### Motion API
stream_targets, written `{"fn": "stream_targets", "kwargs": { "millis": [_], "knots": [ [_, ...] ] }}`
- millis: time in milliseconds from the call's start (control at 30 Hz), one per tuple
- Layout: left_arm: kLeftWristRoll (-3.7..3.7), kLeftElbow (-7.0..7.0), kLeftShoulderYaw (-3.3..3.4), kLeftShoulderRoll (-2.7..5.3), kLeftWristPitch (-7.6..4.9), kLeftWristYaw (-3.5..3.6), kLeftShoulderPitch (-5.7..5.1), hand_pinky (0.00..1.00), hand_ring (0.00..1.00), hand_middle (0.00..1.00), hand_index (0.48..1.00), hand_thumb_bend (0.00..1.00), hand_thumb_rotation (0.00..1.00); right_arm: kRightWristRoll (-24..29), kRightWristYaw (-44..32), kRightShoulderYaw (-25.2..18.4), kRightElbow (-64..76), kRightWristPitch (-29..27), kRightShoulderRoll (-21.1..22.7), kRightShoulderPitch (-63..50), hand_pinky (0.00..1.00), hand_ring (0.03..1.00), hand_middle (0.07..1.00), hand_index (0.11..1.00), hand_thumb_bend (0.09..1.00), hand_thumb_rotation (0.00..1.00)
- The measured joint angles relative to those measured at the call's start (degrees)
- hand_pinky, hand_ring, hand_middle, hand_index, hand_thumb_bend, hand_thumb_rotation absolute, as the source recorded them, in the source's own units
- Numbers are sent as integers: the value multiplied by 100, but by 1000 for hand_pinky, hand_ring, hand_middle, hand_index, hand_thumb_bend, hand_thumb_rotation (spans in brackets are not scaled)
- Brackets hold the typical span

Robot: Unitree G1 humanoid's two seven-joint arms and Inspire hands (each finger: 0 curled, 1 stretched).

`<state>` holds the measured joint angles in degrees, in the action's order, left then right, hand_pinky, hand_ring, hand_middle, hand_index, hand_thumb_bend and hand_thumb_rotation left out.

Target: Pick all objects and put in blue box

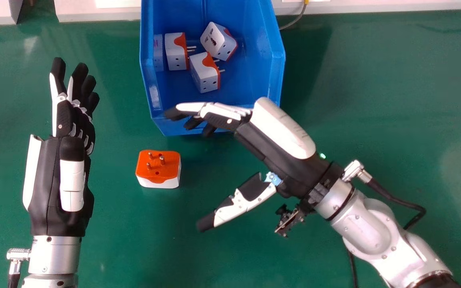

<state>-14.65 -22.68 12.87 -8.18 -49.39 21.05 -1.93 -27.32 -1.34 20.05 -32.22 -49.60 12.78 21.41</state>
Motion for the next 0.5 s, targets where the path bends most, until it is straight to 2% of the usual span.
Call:
{"fn": "stream_targets", "kwargs": {
  "millis": [133,233,333,367,500],
  "knots": [
    [-23,-2,-33,1,3,24,3,1000,992,1000,999,915,1000,-27,-74,124,-310,25,-101,17,618,719,788,797,1000,269],
    [-115,-1,-45,1,19,43,4,1000,995,1000,998,914,1000,-77,-95,211,-511,100,-169,98,611,719,788,798,1000,267],
    [-155,-1,-56,1,29,77,5,1000,998,1000,998,915,1000,-221,-97,285,-754,211,-231,259,607,720,789,801,1000,266],
    [-165,1,-63,3,30,98,3,1000,999,1000,998,915,1000,-245,-97,309,-871,252,-274,328,607,721,791,804,1000,266],
    [-173,63,-80,19,32,107,-6,1000,1000,1000,997,914,1000,-275,-98,397,-1312,286,-383,583,615,735,804,819,1000,271]
  ]
}}
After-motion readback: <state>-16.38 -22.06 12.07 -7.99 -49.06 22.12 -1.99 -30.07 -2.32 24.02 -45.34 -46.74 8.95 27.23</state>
